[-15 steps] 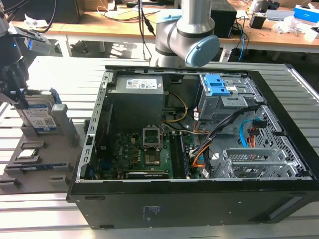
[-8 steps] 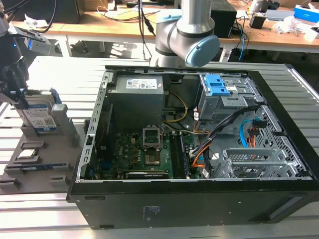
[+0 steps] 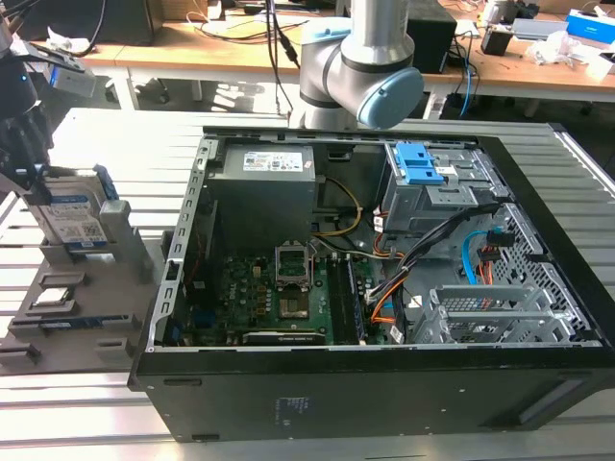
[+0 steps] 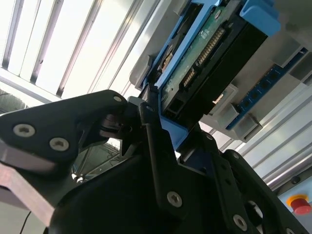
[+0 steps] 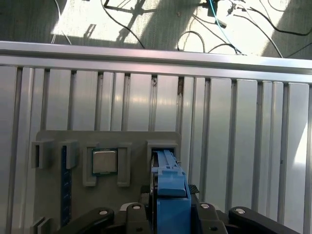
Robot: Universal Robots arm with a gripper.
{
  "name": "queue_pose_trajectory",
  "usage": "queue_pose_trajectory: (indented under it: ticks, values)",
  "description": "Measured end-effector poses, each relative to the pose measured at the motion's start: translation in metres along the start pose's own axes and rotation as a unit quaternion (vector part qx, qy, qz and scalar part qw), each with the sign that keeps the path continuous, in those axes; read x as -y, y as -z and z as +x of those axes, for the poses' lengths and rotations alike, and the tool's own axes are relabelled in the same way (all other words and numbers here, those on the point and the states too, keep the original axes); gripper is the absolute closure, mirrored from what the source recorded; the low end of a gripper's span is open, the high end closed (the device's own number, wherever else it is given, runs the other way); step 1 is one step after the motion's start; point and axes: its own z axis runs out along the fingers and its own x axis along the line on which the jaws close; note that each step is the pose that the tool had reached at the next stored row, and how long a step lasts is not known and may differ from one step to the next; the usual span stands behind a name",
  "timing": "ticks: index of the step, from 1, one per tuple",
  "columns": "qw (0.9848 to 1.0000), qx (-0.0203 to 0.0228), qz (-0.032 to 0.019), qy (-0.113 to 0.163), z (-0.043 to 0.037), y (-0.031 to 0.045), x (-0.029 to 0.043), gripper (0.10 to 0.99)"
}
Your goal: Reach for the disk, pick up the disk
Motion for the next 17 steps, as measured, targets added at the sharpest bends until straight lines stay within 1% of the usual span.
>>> queue_pose_trajectory:
  ticks: [17]
  values:
    - [1.0000, 0.0000, -0.0008, 0.000, 0.0001, 0.0249, -0.0006, 0.718]
